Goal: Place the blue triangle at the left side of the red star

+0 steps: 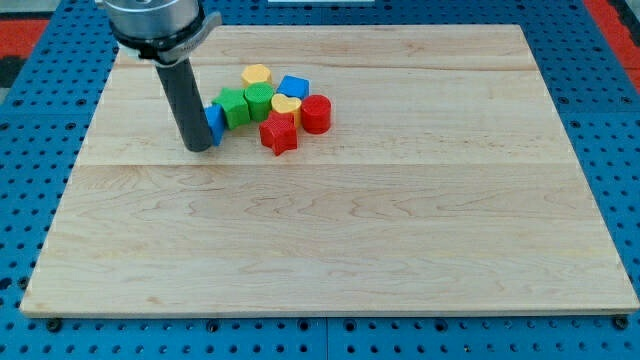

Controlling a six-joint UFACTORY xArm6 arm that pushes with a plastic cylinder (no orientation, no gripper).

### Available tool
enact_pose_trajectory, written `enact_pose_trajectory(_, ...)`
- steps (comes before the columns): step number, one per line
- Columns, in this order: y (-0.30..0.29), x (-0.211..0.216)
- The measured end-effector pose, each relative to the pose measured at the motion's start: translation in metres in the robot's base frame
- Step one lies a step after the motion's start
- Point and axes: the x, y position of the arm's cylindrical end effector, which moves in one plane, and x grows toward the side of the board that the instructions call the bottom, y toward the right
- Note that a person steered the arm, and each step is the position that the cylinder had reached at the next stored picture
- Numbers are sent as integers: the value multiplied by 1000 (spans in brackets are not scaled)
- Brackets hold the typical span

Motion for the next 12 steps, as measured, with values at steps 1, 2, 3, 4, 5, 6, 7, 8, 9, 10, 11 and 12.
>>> enact_pose_trajectory(1, 2, -12)
enact_pose_trajectory(2, -61, -26)
enact_pose_trajectory(3, -55, -68)
enact_pose_trajectory(4, -28, -89)
enact_pose_trajectory(5, 1, -69)
enact_pose_trajectory(6, 9, -54)
enact_pose_trajectory(7, 28, -39)
enact_pose_trajectory(8, 34, -35)
enact_pose_trajectory(9, 6, -34)
enact_pose_trajectory(10, 33, -34)
enact_pose_trajectory(11, 45, -34)
enact_pose_trajectory(12, 18, -34)
